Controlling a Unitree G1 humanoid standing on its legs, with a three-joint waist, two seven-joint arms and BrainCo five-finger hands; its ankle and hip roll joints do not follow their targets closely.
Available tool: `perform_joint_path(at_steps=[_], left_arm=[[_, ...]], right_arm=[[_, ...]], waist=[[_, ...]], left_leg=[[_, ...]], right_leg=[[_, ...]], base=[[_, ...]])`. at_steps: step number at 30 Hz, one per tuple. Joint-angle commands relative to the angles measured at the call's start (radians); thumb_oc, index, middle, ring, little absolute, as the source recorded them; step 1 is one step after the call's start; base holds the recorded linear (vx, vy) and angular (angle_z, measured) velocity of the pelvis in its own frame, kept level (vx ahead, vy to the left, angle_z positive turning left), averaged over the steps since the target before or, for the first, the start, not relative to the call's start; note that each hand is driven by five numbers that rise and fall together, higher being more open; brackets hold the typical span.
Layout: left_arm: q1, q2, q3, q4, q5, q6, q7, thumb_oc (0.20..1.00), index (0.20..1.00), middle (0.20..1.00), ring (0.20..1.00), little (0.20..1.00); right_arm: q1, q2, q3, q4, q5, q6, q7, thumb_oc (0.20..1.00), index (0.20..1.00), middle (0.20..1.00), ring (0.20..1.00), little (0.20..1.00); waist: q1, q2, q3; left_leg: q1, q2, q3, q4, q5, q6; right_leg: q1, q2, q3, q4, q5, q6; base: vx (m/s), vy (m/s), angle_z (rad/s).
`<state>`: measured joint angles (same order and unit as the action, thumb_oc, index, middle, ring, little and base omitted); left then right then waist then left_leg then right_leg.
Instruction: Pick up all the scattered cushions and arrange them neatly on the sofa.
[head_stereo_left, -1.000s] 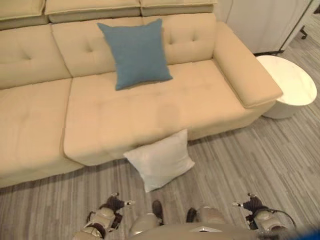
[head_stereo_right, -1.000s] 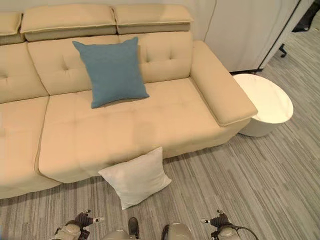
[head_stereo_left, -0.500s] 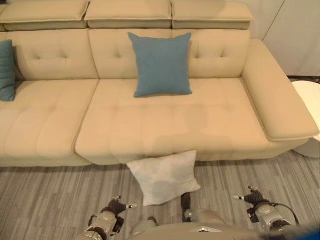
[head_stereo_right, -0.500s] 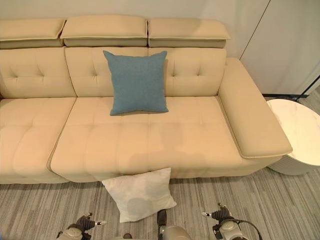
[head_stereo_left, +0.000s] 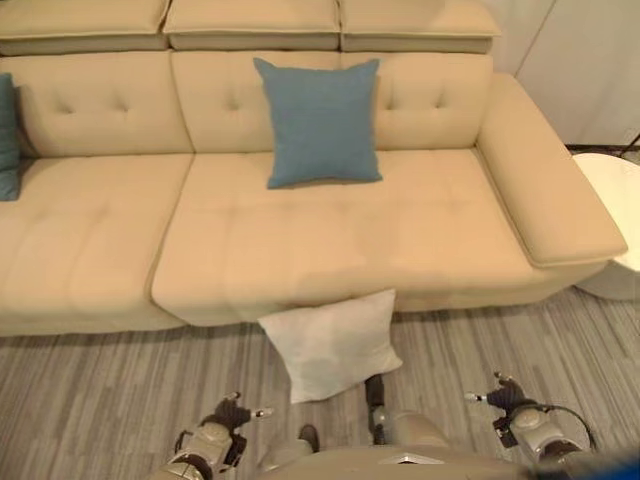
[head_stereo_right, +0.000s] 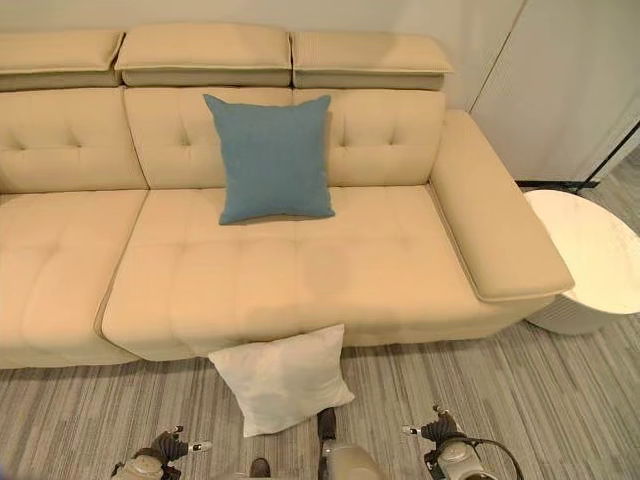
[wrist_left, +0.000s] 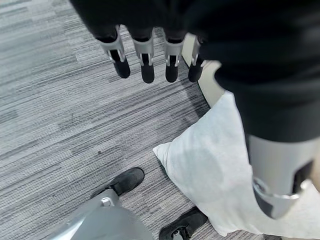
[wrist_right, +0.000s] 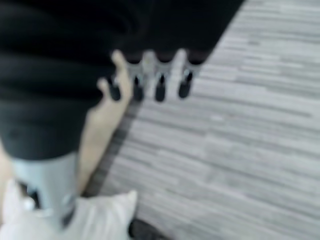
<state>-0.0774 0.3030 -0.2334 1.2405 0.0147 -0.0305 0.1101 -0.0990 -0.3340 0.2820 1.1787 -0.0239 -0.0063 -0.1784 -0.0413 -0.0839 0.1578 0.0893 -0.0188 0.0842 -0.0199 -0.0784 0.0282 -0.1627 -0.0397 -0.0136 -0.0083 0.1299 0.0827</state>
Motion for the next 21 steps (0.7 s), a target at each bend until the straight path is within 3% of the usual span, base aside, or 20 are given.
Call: perform_joint_path(at_steps=[1,16,21], left_arm=[[-0.016,0.032,0.013,0.03,0.004,-0.018,0.005,1.0,1.0,1.0,1.0,1.0],[-0.053,0.04,0.026,-0.018,-0.038,-0.024,0.044,1.0,1.0,1.0,1.0,1.0],[-0.158,0.044,0.06,-0.057,-0.179,-0.052,0.152,1.0,1.0,1.0,1.0,1.0]], right_arm=[[-0.024,-0.018,0.019,0.004,0.0,-0.008,-0.011,1.0,1.0,1.0,1.0,1.0],[-0.02,-0.035,0.012,-0.021,0.021,-0.018,-0.03,1.0,1.0,1.0,1.0,1.0],[-0.13,-0.043,0.005,-0.076,0.091,-0.039,-0.097,1.0,1.0,1.0,1.0,1.0]], waist=[[0.021,0.003,-0.002],[0.021,0.001,0.001],[0.026,0.003,0.113]], left_leg=[[-0.071,-0.021,-0.049,0.067,-0.022,-0.022],[-0.058,-0.003,-0.062,0.036,-0.012,-0.04],[-0.293,-0.009,-0.067,0.16,-0.002,-0.048]], right_leg=[[0.071,-0.017,0.018,0.117,-0.157,0.038],[0.105,-0.01,-0.01,0.068,-0.168,0.022],[-0.129,-0.023,-0.024,0.207,-0.168,0.008]], base=[[0.06,-0.073,-0.07],[0.02,-0.042,0.05],[-0.32,-0.037,0.14]])
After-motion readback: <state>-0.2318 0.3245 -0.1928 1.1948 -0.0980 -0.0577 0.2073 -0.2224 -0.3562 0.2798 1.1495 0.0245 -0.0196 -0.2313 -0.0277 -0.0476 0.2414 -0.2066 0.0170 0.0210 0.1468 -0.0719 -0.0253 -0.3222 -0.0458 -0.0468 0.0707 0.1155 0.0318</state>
